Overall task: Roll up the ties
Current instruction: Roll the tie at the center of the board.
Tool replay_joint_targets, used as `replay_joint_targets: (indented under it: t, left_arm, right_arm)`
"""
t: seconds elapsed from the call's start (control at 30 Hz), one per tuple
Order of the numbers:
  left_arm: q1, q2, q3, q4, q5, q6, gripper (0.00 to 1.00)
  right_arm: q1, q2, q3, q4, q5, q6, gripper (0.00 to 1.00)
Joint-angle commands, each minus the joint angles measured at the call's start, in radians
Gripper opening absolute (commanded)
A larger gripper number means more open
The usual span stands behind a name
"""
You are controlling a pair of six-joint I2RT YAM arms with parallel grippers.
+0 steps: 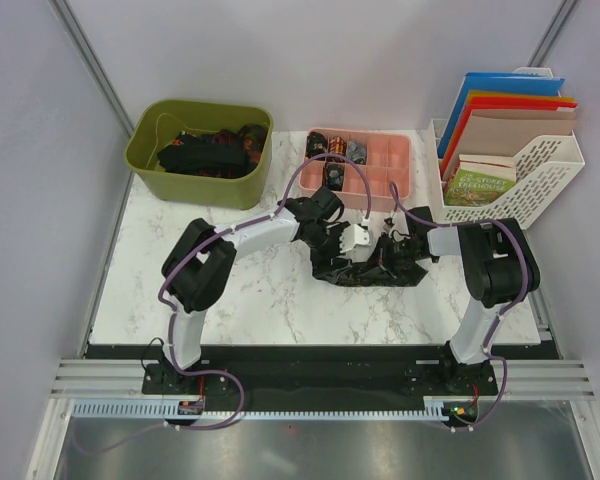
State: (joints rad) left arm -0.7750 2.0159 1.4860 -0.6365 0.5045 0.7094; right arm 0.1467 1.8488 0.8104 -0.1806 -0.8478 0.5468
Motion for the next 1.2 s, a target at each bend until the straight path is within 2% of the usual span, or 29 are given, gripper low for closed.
replay_joint_targets:
  t: [0.0,0.3,0.57,0.77,1.0,1.1,1.17]
  left_arm:
    - [-0.006,0.001,-0.001,0.098,0.009,-0.053,0.84]
    - [-0.023,-0.003,0.043,0.097,0.035,-0.065,0.62]
    - [-0.072,0.060,0.118,0.081,0.058,-0.087,0.59]
    - [-0.110,0.148,0.183,0.022,0.040,-0.074,0.53]
    - [-0.135,0.207,0.171,-0.038,-0.055,-0.068,0.46]
    - [-0.138,0.233,0.180,-0.048,-0.086,-0.086,0.44]
    - [-0.144,0.242,0.191,-0.046,-0.087,-0.122,0.43]
  right_arm:
    - [-0.001,0.044,-0.025,-0.053,0.191,-0.064,0.00]
    - [0.053,0.050,-0.034,0.013,0.161,0.011,0.00]
    - [0.082,0.063,-0.016,0.047,0.128,0.044,0.00]
    - [0.080,0.055,-0.025,0.075,0.092,0.047,0.00]
    - [0.054,0.029,-0.019,0.076,0.047,0.042,0.12]
    - [0.053,0.000,-0.033,0.101,0.024,0.057,0.11]
    - [0.054,-0.017,-0.074,0.173,0.013,0.123,0.07]
